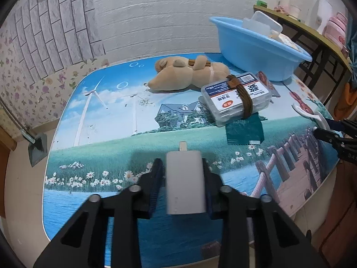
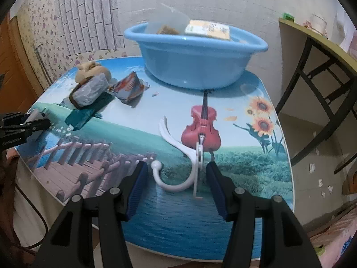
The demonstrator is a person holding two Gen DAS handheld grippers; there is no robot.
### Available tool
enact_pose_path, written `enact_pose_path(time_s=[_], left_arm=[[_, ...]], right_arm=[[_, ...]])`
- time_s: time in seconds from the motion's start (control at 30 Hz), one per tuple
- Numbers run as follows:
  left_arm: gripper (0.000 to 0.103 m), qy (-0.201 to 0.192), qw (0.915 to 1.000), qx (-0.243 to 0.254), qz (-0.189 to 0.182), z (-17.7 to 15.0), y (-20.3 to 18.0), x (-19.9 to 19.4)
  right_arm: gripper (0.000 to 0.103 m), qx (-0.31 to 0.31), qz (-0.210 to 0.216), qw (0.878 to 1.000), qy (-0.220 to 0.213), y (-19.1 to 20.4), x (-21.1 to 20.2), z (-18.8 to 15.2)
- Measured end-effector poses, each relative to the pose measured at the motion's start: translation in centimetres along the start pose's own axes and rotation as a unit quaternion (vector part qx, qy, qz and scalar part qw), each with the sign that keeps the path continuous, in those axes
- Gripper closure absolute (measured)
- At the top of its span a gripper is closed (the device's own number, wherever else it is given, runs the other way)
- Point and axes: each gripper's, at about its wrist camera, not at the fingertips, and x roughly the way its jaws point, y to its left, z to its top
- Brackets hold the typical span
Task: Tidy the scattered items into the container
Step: 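Carry the charger and hook over the basin and release both inside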
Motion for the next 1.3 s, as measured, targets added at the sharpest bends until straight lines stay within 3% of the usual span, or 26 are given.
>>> enact_pose_path(time_s=[0.07, 0.3, 0.73, 1.0, 1.3], left_arm=[[0.078, 0.0, 1.0, 0.001, 0.001, 0.0, 0.0, 0.0], [0.078, -0.021, 0.9998, 0.007, -0.003, 0.9, -0.6, -1.8], [0.078, -0.105, 0.9937, 0.031, -0.021, 7.6, -3.4, -5.8], [0.078, -0.121, 0.9899, 0.059, -0.044, 12.0, -6.8, -4.5], [0.078, -0.121, 0.9883, 0.075, -0.054, 16.0, -9.3, -1.4]], right_arm=[[0.056, 0.004, -0.002, 1.0, -0.002, -0.2, -0.1, 0.0], [0.057, 0.01, -0.001, 1.0, -0.027, -0.3, -1.3, 0.5], [0.057, 0.001, 0.036, 0.993, -0.111, 1.0, -6.1, 4.5], [0.058, 0.02, 0.041, 0.988, -0.145, -0.4, -6.5, 7.7], [0.058, 0.03, 0.046, 0.987, -0.152, -2.7, -4.3, 10.3]])
